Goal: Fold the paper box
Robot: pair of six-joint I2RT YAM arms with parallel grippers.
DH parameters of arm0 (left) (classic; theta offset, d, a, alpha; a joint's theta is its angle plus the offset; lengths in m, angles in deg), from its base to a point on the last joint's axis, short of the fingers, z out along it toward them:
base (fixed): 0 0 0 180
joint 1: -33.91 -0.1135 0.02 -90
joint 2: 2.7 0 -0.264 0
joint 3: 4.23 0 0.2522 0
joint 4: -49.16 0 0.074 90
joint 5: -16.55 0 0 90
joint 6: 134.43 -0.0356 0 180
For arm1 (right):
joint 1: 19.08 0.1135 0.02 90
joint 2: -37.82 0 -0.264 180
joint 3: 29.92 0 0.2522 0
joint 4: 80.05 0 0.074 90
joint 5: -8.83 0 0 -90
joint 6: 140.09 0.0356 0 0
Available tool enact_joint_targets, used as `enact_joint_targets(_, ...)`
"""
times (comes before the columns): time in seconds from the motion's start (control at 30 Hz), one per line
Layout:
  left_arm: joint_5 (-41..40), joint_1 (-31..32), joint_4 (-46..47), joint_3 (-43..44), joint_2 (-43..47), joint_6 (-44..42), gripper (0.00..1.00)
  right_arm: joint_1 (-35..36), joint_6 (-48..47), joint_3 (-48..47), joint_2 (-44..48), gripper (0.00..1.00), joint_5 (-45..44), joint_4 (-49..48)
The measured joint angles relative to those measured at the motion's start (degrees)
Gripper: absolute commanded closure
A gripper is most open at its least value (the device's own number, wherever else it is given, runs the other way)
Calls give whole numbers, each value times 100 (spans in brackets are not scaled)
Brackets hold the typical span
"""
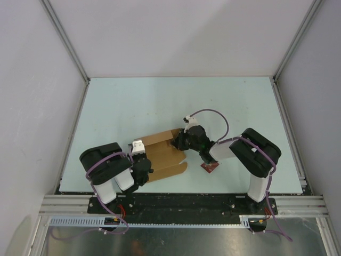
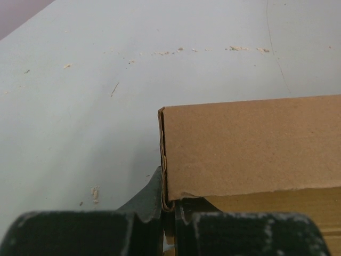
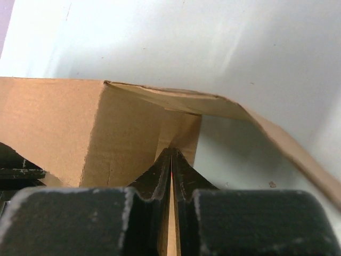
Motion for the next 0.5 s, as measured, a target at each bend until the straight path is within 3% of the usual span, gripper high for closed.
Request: enact_joint_targets(0.5, 0, 0, 4, 0, -11, 0, 100, 24, 20, 0, -111, 93, 61, -118)
